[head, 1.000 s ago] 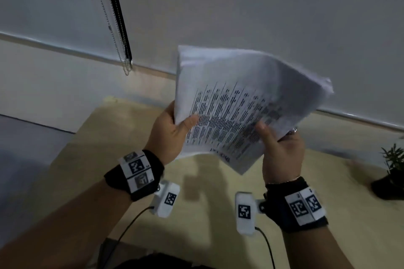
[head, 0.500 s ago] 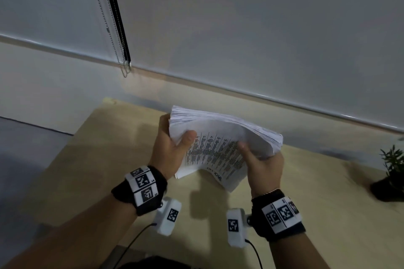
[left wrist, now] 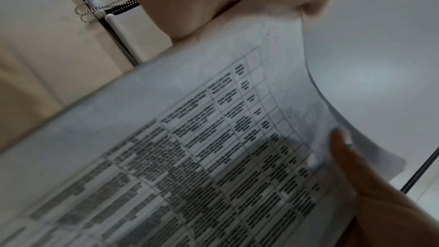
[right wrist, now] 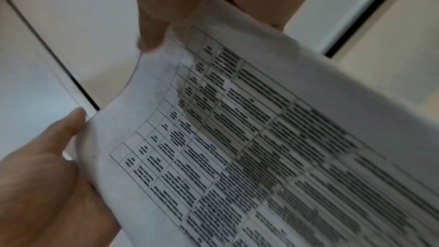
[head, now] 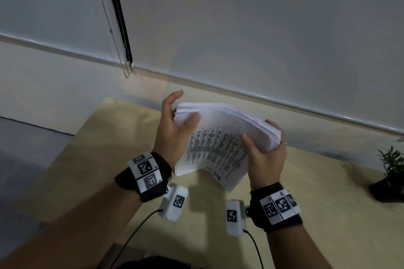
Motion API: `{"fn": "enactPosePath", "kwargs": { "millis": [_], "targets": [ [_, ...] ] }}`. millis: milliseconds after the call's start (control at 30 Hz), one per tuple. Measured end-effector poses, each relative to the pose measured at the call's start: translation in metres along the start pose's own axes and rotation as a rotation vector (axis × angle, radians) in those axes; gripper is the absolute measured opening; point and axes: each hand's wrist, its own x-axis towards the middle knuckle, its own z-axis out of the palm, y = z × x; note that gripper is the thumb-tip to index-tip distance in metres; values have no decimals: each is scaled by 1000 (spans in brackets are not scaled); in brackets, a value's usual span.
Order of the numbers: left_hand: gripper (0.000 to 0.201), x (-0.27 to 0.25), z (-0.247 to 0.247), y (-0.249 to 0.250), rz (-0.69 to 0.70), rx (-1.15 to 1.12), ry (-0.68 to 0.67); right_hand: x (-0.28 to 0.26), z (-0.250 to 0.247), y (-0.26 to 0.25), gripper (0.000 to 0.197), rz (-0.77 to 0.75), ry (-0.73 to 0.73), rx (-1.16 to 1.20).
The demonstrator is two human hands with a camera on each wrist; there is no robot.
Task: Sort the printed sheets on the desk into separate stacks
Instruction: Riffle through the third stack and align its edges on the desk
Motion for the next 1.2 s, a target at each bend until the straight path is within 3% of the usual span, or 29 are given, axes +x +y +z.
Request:
{"fn": "enactPosePath", "kwargs": {
  "millis": [67,133,233,367,467,533,600,667,733,800,833,900,1000,1067,1100,1133,1200],
  "targets": [
    [51,1,-2,0,-12,46,-19,4,-1,7,29,42,-13,13],
    [31,4,-6,3,28,131,-4,6,-5,10,27,12,-13,1],
    [30,5,-13,-3,47,167,-43,3,-12,18,25,12,-27,-11],
    [36,-4,-13,-17,-204,118,-143,-8,-11,43,20,194,-42,-80],
    [37,0,-17,-14,-234,188,-93,-5,-10,42,14,168,-63,-157],
    [57,6,-24,0,-125,310,-4,2,-11,31,14,119,-97,-246],
    [83,13,-29,17,196,561,83,11,-11,16,21,9,-140,-387],
    [96,22,-26,37,443,833,17,19,-6,-1,19,-207,-245,-540],
    [80,32,-17,54,485,950,-187,23,5,-19,15,-402,-347,-643],
    [42,39,-11,58,450,881,-355,26,18,-31,13,-522,-372,-685],
    [34,42,-11,56,415,820,-379,28,20,-31,12,-526,-356,-681],
    [31,45,-19,46,301,684,-351,31,15,-19,20,-464,-263,-679],
    [35,49,-44,29,123,516,-207,32,-14,18,76,-314,70,-794],
    [35,49,-63,19,-4,440,-143,32,-32,34,105,-113,170,-671],
    [35,49,-70,14,-50,412,-144,33,-37,39,104,-6,133,-495],
    [34,48,-75,7,-90,394,-145,34,-42,42,90,96,69,-334],
    [31,45,-77,-5,-144,386,-127,36,-46,41,53,243,-16,-234]
  ]
}}
